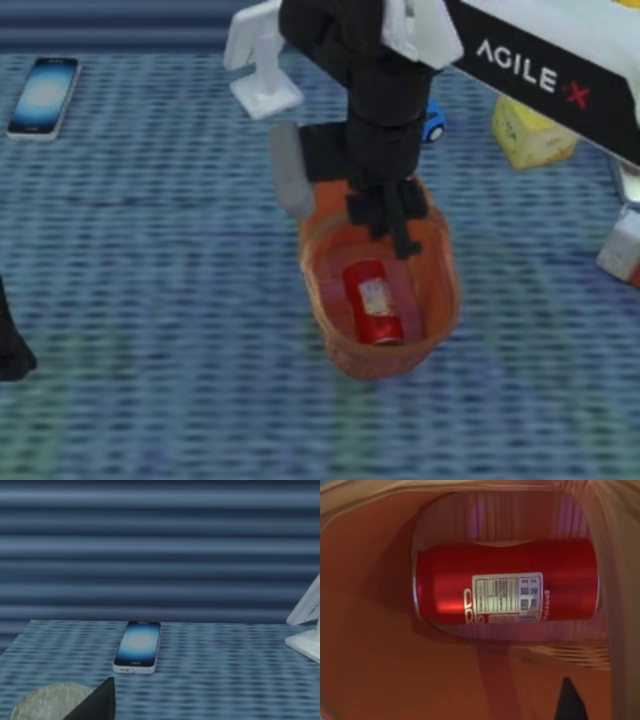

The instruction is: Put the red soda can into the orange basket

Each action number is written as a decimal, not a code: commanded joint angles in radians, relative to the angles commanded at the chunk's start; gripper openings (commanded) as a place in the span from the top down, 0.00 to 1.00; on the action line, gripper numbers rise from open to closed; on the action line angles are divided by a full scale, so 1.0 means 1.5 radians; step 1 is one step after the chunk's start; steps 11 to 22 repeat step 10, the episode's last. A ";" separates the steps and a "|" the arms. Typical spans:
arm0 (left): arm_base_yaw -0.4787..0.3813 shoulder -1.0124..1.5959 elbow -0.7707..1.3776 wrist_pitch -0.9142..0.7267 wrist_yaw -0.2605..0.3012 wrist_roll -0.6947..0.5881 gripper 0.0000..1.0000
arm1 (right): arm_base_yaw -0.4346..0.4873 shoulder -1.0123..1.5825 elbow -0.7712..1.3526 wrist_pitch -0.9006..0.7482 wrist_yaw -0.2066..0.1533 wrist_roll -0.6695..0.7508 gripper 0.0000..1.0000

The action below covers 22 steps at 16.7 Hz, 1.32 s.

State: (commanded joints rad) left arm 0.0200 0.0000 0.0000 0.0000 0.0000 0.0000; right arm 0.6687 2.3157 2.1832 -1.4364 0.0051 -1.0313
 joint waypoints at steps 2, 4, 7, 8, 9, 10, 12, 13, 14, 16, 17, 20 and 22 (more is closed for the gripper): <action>0.000 0.000 0.000 0.000 0.000 0.000 0.00 | -0.001 0.001 0.003 -0.002 0.000 -0.001 1.00; 0.000 0.000 0.000 0.000 0.000 0.000 0.00 | -0.005 0.000 0.029 -0.028 0.000 -0.006 1.00; 0.000 0.000 0.000 0.000 0.000 0.000 0.00 | -0.014 -0.004 0.092 -0.100 0.000 -0.018 1.00; 0.000 0.000 0.000 0.000 0.000 0.000 0.00 | -0.016 -0.006 0.108 -0.116 0.000 -0.022 1.00; 0.000 0.000 0.000 0.000 0.000 0.000 0.00 | -0.018 -0.008 0.117 -0.126 0.000 -0.024 1.00; 0.000 0.000 0.000 0.000 0.000 0.000 0.00 | -0.019 -0.009 0.119 -0.128 0.000 -0.024 1.00; 0.000 0.000 0.000 0.000 0.000 0.000 0.00 | -0.019 -0.009 0.119 -0.128 0.000 -0.024 1.00; 0.000 0.000 0.000 0.000 0.000 0.000 0.00 | -0.019 -0.009 0.119 -0.128 0.000 -0.024 1.00; 0.000 0.000 0.000 0.000 0.000 0.000 0.00 | -0.019 -0.009 0.119 -0.128 0.000 -0.024 1.00; 0.000 0.000 0.000 0.000 0.000 0.000 0.00 | -0.019 -0.009 0.119 -0.128 0.000 -0.024 1.00; 0.000 0.000 0.000 0.000 0.000 0.000 0.00 | -0.019 -0.009 0.119 -0.128 0.000 -0.024 1.00; 0.000 0.000 0.000 0.000 0.000 0.000 0.00 | -0.019 -0.009 0.119 -0.128 0.000 -0.024 1.00; 0.000 0.000 0.000 0.000 0.000 0.000 0.00 | -0.019 -0.009 0.119 -0.128 0.000 -0.024 1.00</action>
